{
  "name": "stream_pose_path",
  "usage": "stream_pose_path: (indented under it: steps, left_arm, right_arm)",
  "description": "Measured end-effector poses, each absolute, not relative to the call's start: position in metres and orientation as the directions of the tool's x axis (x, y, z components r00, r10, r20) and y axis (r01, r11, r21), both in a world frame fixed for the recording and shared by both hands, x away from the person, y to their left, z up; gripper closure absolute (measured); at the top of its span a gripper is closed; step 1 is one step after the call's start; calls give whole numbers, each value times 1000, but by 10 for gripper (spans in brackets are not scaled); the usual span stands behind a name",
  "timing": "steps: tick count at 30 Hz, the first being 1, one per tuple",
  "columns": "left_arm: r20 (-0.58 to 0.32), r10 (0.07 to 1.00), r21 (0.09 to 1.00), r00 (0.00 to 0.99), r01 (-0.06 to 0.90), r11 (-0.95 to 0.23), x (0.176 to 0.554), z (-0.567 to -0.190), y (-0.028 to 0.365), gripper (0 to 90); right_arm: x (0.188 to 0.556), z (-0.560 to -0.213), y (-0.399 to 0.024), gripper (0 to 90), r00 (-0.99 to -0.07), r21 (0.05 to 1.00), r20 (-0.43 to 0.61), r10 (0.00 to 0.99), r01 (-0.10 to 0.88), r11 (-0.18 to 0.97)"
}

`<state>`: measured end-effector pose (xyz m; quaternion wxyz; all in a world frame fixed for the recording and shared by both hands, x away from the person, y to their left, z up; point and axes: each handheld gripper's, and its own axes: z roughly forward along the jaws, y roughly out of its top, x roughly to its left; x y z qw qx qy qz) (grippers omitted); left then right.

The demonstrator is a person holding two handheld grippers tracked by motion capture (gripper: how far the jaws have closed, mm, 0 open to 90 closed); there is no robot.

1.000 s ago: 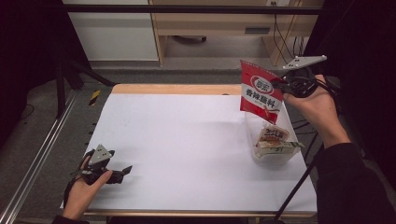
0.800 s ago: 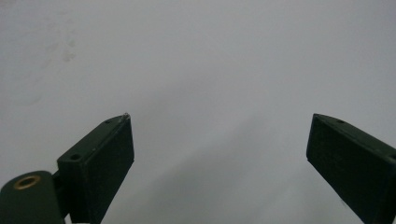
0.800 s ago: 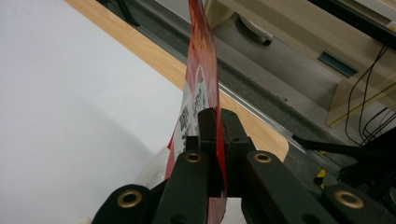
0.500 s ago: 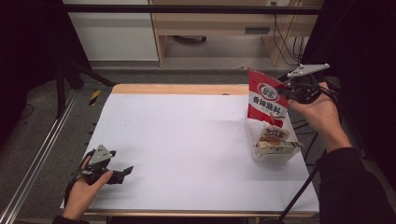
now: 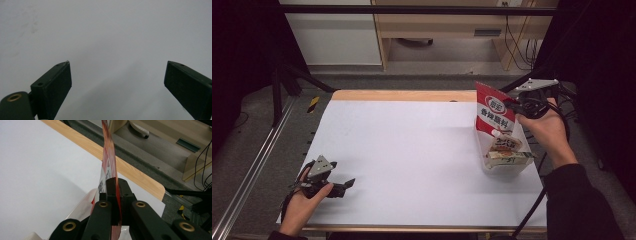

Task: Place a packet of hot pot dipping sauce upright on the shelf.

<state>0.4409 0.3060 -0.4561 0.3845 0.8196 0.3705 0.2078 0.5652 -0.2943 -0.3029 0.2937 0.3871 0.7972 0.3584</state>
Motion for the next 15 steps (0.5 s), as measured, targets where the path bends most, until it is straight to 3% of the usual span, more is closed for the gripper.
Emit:
stream_pose_path:
  steps: [15]
  left_arm:
    - [58, 762, 780, 646, 447, -438, 441, -456, 305, 74]
  right_arm:
    - [553, -314, -311, 899, -510, 806, -152, 847, 433, 405]
